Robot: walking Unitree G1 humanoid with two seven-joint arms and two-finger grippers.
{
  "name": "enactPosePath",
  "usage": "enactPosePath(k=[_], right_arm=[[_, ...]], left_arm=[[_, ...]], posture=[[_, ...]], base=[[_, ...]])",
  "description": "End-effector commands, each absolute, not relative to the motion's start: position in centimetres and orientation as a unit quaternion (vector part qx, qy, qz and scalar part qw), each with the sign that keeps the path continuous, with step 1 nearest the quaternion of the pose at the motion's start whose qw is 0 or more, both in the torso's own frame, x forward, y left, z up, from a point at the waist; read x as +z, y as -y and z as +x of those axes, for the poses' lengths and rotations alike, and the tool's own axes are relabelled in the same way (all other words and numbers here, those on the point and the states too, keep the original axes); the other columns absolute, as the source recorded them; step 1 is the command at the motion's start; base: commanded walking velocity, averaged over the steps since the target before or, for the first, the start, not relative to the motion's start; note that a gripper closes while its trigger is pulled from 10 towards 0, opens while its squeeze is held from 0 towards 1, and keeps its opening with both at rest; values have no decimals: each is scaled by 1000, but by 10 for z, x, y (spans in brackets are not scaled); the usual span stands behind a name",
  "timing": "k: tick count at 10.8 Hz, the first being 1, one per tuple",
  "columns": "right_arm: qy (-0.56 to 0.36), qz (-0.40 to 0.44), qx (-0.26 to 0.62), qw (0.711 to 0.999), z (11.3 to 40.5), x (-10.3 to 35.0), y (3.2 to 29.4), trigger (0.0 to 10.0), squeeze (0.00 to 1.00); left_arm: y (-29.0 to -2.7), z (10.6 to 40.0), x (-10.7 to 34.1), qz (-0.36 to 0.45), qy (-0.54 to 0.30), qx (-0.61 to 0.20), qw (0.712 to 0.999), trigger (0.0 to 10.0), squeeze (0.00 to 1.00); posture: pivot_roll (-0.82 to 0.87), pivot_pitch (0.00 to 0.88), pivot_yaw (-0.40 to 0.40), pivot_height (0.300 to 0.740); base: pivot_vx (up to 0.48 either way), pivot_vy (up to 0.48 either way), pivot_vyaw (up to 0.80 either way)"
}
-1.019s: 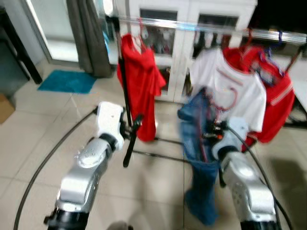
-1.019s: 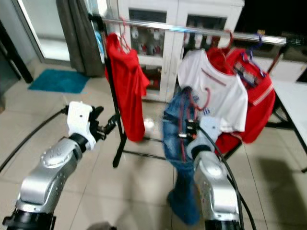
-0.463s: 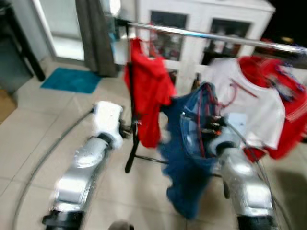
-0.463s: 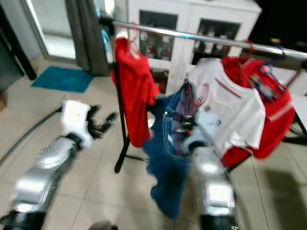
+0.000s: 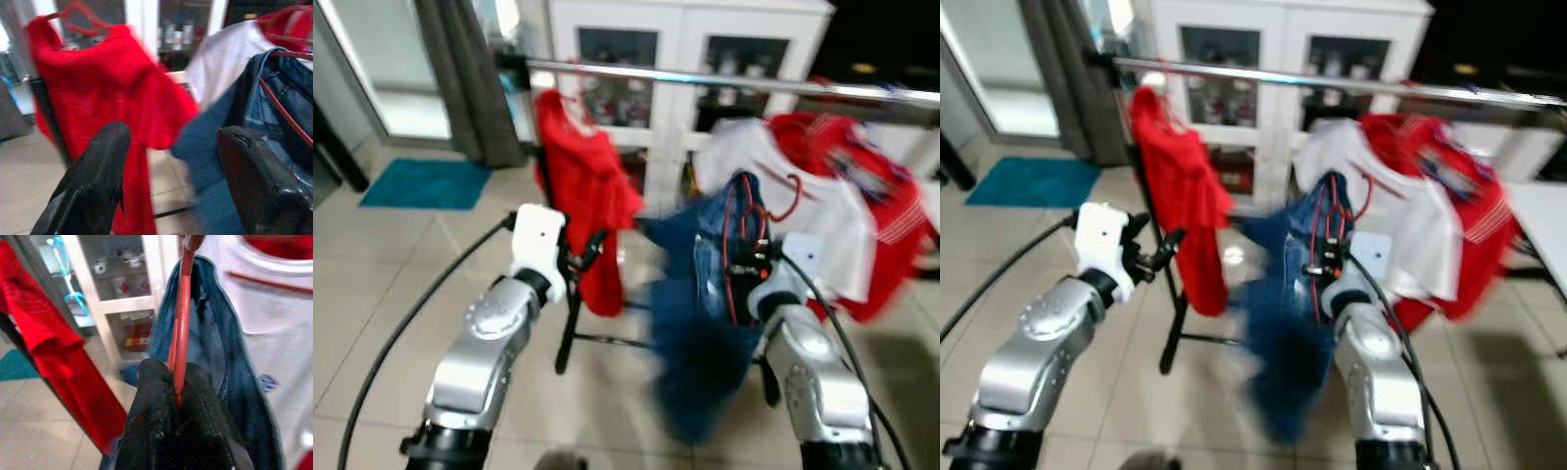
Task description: Hang hanger
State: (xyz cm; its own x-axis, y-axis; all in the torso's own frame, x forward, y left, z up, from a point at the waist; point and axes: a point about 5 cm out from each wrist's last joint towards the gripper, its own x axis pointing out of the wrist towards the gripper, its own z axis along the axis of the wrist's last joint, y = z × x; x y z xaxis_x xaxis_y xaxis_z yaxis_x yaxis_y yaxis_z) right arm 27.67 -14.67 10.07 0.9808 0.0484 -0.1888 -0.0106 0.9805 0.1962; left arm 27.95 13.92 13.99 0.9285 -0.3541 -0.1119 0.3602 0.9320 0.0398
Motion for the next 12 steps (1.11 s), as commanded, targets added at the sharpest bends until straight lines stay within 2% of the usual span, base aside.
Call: enactPosePath(k=[1,3,5,12], right_arm=[[-66,91,25,993,280,113,143,10000,0],[-61,65,43,995,282,116,141,10000,0],[-51,67,45,995,284,120,138,10000,0],[-14,67,22,997,288,129,143,10000,0]], left_arm=[[-140,280,144,32,-46,-180,982,10000,0],[-141,280,144,39,-46,-178,982,10000,0],[-143,280,144,42,-45,-179,982,10000,0],[-143,280,145,59,-43,-193,978,10000,0]], posture=[[81,45,-25,740],[86,42,-28,740],[89,38,-29,740],[102,17,-24,740]], base=[[326,0,0],[330,0,0],[330,0,800],[329,0,0]])
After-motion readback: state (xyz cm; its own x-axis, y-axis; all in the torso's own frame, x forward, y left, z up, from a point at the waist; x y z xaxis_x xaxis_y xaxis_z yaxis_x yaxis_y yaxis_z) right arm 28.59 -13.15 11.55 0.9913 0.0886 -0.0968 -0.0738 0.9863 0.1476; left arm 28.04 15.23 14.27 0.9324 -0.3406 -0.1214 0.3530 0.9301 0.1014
